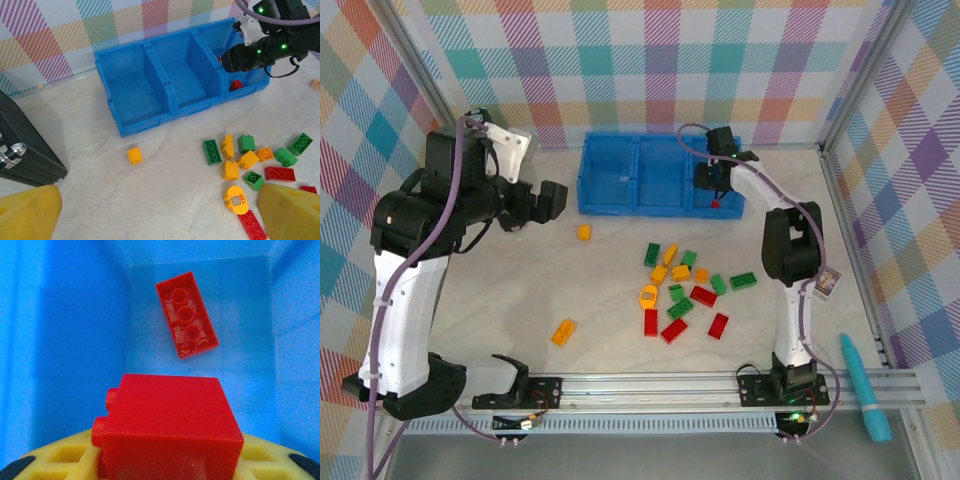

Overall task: Sort the legos into containers by color
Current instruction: Place the lego in the container.

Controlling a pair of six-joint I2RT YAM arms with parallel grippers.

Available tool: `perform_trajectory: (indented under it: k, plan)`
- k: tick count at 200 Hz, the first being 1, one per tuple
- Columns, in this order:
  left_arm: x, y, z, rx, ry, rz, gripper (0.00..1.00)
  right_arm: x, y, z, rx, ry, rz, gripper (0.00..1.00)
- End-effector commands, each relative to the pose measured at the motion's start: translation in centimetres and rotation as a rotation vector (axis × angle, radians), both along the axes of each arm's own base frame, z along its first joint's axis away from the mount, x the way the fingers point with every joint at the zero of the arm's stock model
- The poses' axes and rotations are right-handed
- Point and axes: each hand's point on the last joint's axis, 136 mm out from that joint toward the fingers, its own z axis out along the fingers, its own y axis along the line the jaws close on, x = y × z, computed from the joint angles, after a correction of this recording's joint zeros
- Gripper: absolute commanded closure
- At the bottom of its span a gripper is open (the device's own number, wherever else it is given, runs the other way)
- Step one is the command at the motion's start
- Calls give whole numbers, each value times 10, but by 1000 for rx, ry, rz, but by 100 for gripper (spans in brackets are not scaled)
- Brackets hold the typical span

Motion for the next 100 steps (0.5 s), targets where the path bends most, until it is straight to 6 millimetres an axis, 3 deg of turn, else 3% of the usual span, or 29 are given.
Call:
perform_trajectory:
  k: [1, 54, 83, 100]
  plan:
    - [-5, 3, 8, 16, -28, 0, 0, 8, 5, 23, 6, -42, 16, 49]
    - [-6, -1, 10, 2, -26, -16, 0, -6, 1, 48, -4, -62, 34, 34]
    - [-12, -2, 15, -24, -39, -32, 0, -33, -4, 74, 18, -87, 35, 34]
    - [-16, -3, 18, -36, -43, -40, 0, -58, -11, 89, 28, -91, 30, 34]
